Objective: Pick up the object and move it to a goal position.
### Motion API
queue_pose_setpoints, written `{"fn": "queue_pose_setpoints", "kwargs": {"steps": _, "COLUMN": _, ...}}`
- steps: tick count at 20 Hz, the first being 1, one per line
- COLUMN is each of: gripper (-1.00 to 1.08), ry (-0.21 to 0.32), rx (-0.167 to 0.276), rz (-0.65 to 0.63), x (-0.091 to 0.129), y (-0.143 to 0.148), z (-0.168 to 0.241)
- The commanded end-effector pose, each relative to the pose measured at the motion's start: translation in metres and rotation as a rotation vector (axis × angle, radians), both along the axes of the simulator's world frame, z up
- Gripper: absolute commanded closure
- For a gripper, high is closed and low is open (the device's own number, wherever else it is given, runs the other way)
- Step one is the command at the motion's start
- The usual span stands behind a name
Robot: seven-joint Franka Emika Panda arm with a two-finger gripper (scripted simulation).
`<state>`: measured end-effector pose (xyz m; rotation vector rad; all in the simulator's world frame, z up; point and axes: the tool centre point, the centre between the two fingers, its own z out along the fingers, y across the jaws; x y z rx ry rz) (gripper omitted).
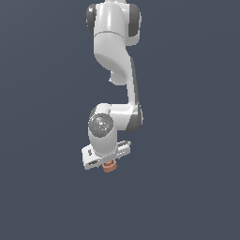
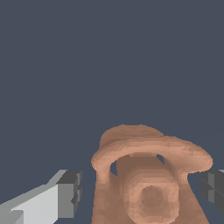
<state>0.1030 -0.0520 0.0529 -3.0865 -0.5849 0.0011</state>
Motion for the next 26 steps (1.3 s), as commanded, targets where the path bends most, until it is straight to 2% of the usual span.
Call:
{"fn": "queue_pose_setpoints", "kwargs": {"steps": 1, "gripper": -0.92, "ry": -0.001, "rx": 0.000, "rz": 0.001, "x": 0.000, "y": 0.000, "z": -0.010}}
{"fn": "queue_pose_setpoints", "kwargs": {"steps": 7, "gripper": -0.92, "ry": -0.001, "rx": 0.000, "rz": 0.001, "x": 0.002, "y": 0.000, "z": -0.012}}
{"fn": "queue_pose_setpoints", "kwargs": {"steps": 8, "gripper": 1.08, "ry": -0.001, "rx": 0.000, "rz": 0.001, "x": 0.002, "y": 0.000, "z": -0.012}}
{"fn": "queue_pose_setpoints", "kwargs": {"steps": 20, "gripper": 1.08, "ry": -0.001, "rx": 0.000, "rz": 0.001, "x": 0.001, "y": 0.000, "z": -0.011}}
{"fn": "queue_pose_setpoints", "kwargs": {"steps": 26, "gripper": 1.08, "ry": -0.001, "rx": 0.000, "rz": 0.001, "x": -0.002, "y": -0.006, "z": 0.005}}
